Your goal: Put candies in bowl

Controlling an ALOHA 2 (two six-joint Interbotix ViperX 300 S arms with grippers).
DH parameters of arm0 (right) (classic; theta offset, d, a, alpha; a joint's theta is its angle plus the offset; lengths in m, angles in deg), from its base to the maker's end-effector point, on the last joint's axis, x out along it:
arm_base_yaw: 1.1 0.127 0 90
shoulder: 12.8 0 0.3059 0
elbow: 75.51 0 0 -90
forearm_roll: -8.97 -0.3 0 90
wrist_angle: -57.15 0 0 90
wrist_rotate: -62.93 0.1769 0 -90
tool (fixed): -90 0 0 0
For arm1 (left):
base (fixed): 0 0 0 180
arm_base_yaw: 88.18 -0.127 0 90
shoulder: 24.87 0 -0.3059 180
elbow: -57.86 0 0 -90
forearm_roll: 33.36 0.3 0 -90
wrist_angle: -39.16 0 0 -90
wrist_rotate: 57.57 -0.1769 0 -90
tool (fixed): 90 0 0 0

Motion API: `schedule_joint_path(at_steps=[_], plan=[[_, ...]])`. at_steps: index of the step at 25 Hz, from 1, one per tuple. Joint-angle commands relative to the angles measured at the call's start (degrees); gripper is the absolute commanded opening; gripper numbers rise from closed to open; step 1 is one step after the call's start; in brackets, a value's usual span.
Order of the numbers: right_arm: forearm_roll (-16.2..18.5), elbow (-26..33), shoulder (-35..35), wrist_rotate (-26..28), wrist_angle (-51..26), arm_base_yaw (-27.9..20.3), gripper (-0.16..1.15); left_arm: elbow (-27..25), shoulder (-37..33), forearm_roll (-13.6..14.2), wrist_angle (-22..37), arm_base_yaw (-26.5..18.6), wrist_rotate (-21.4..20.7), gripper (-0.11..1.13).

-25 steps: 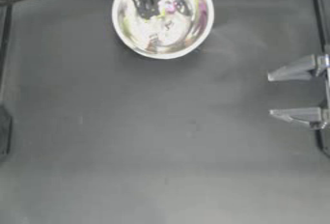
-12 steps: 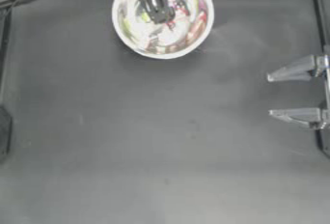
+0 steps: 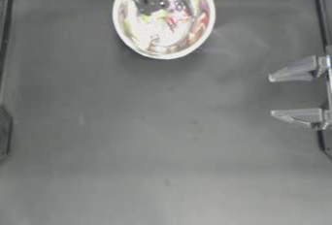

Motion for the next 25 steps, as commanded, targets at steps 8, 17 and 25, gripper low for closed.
schedule_joint_path(at_steps=[8,17,25], plan=[[-0.18,1.32,-0.53,0.09,0.70,-0.26,0.97,-16.00,-20.39,-3.69,-11.69,9.67,0.44,0.96],[-0.09,2.37,-2.64,0.09,0.97,-0.26,0.97,-28.56,-30.67,-7.29,-19.78,17.40,0.44,0.96],[0.35,3.25,-4.48,0.09,1.93,-0.18,0.97,-36.74,-36.91,-9.76,-24.08,21.62,0.44,0.89]])
